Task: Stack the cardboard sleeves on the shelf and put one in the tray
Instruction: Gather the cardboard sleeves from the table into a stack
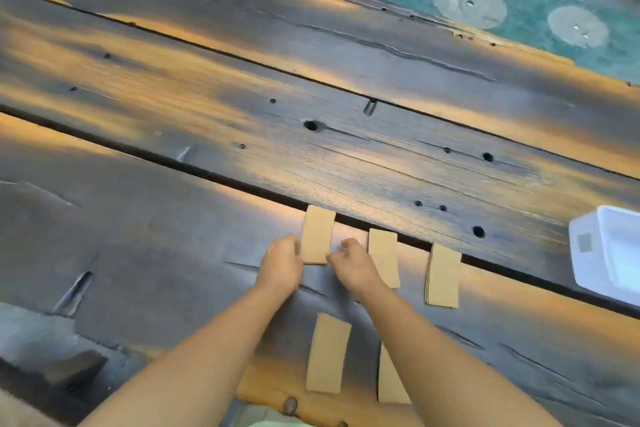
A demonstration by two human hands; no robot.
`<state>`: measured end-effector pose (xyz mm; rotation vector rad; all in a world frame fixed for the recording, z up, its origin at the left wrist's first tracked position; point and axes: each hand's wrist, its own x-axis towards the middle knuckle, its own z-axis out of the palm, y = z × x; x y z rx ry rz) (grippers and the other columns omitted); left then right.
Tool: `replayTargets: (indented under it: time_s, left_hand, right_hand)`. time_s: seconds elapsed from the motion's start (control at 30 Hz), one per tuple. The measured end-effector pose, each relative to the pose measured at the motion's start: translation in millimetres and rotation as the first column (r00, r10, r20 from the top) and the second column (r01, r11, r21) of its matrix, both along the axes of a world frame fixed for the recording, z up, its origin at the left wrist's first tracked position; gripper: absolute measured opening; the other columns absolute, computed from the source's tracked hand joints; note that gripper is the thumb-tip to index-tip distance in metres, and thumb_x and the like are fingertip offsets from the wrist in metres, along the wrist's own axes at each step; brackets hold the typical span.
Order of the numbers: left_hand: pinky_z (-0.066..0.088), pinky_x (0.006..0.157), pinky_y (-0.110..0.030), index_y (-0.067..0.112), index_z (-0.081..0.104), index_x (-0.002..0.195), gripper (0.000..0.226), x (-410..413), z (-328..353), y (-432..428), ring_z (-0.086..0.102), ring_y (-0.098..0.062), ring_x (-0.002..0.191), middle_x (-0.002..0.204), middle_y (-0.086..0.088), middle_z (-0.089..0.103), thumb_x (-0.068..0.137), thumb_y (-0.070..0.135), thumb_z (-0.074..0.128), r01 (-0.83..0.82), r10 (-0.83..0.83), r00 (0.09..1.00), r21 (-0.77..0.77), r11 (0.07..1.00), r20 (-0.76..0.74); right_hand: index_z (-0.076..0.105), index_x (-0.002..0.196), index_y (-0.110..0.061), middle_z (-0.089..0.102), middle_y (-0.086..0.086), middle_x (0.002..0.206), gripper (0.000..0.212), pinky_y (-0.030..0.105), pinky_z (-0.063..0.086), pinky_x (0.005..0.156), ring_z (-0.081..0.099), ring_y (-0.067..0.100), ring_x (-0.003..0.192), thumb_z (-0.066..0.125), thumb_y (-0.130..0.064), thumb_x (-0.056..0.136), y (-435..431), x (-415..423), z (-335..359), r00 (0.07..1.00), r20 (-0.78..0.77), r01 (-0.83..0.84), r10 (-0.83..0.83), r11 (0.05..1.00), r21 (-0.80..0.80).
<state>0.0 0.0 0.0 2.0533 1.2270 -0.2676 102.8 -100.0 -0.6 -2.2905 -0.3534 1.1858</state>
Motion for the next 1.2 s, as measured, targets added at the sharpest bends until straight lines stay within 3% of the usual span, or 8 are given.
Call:
replayTargets:
  time_s: [0.2, 0.33, 0.47, 0.77, 0.9, 0.97, 1.1, 1.2]
  left_hand:
    - [0.05, 0.089, -0.04, 0.004, 0.06, 0.114, 0.029, 16.9, -17.0, 23.3, 0.061, -0.037, 0.107, 0.111, -0.018, 0.068, 0.085, 0.001, 0.055, -0.089, 0.091, 0.996, -0.098, 0.991, 0.02]
    - [0.05, 0.081, -0.041, 0.003, 0.059, 0.106, 0.022, 34.8, -24.3, 24.7, 0.063, -0.038, 0.1, 0.107, -0.019, 0.069, 0.084, 0.009, 0.059, -0.085, 0.084, 0.996, -0.112, 0.99, -0.014]
    - [0.051, 0.083, -0.044, 0.002, 0.056, 0.111, 0.033, 49.4, -28.3, 22.3, 0.063, -0.04, 0.105, 0.116, -0.02, 0.064, 0.084, 0.017, 0.067, -0.153, 0.144, 0.987, -0.139, 0.978, -0.07]
    - [0.052, 0.087, -0.037, -0.001, 0.061, 0.113, 0.03, 57.4, -42.5, 29.8, 0.062, -0.035, 0.114, 0.121, -0.018, 0.066, 0.084, 0.004, 0.067, -0.285, 0.271, 0.958, -0.247, 0.926, -0.09]
    - [0.055, 0.07, -0.031, 0.002, 0.069, 0.095, 0.013, 50.5, -40.5, 31.3, 0.069, -0.028, 0.089, 0.103, -0.018, 0.073, 0.086, -0.004, 0.063, -0.358, 0.401, 0.916, -0.506, 0.784, -0.027]
    - [0.051, 0.058, -0.027, 0.008, 0.065, 0.087, 0.016, 44.4, -37.1, 34.4, 0.065, -0.021, 0.073, 0.098, -0.017, 0.07, 0.088, -0.007, 0.061, -0.361, 0.449, 0.893, -0.631, 0.686, -0.023]
    - [0.058, 0.068, -0.037, 0.009, 0.062, 0.102, 0.023, 21.7, -29.1, 39.2, 0.068, -0.026, 0.091, 0.106, -0.015, 0.07, 0.09, -0.01, 0.055, -0.297, 0.481, 0.876, -0.817, 0.494, -0.027]
    - [0.059, 0.075, -0.041, 0.013, 0.062, 0.112, 0.035, 5.3, -18.6, 36.0, 0.068, -0.03, 0.102, 0.109, -0.013, 0.071, 0.085, -0.009, 0.055, -0.216, 0.476, 0.879, -0.878, 0.426, 0.015]
  right_hand:
    - [0.049, 0.106, -0.008, 0.06, 0.012, 0.099, 0.023, 0.033, 0.04, 0.069, 0.056, 0.028, 0.085, 0.059, -0.018, 0.088, 22.3, 0.9, -10.5, 0.987, 0.069, 0.147, -0.143, 0.988, -0.048]
    - [0.054, 0.11, -0.002, 0.064, 0.018, 0.107, 0.028, 0.031, 0.039, 0.071, 0.059, 0.033, 0.091, 0.059, -0.017, 0.086, 36.7, 0.8, -19.4, 0.979, 0.104, 0.182, -0.174, 0.98, -0.079]
    - [0.055, 0.109, 0.0, 0.067, 0.02, 0.107, 0.027, 0.031, 0.039, 0.07, 0.058, 0.029, 0.087, 0.057, -0.012, 0.085, 48.6, -2.1, -26.4, 0.956, 0.071, 0.289, -0.284, 0.953, -0.09]
    - [0.049, 0.1, -0.007, 0.055, 0.008, 0.088, 0.01, 0.03, 0.039, 0.068, 0.051, 0.025, 0.079, 0.052, -0.007, 0.09, 51.0, 1.8, -45.9, 0.9, 0.119, 0.428, -0.419, 0.902, -0.062]
    - [0.054, 0.094, -0.01, 0.057, 0.006, 0.09, 0.006, 0.035, 0.046, 0.08, 0.053, 0.025, 0.086, 0.056, -0.013, 0.091, 45.9, 4.8, -50.1, 0.917, 0.07, 0.397, -0.393, 0.917, -0.047]
    - [0.052, 0.087, -0.012, 0.057, 0.005, 0.087, 0.009, 0.032, 0.042, 0.076, 0.051, 0.023, 0.082, 0.059, -0.016, 0.091, 40.8, 7.1, -46.9, 0.929, 0.011, 0.371, -0.371, 0.928, -0.026]
    - [0.048, 0.085, -0.016, 0.058, 0.003, 0.086, 0.019, 0.028, 0.04, 0.064, 0.053, 0.017, 0.076, 0.066, -0.011, 0.089, 26.8, 7.7, -30.0, 0.899, -0.185, 0.418, -0.397, 0.904, 0.093]
    - [0.049, 0.09, -0.012, 0.059, 0.009, 0.089, 0.017, 0.03, 0.048, 0.067, 0.057, 0.02, 0.079, 0.065, -0.006, 0.091, 17.0, 2.3, -11.9, 0.878, -0.327, 0.41, -0.35, 0.902, 0.134]
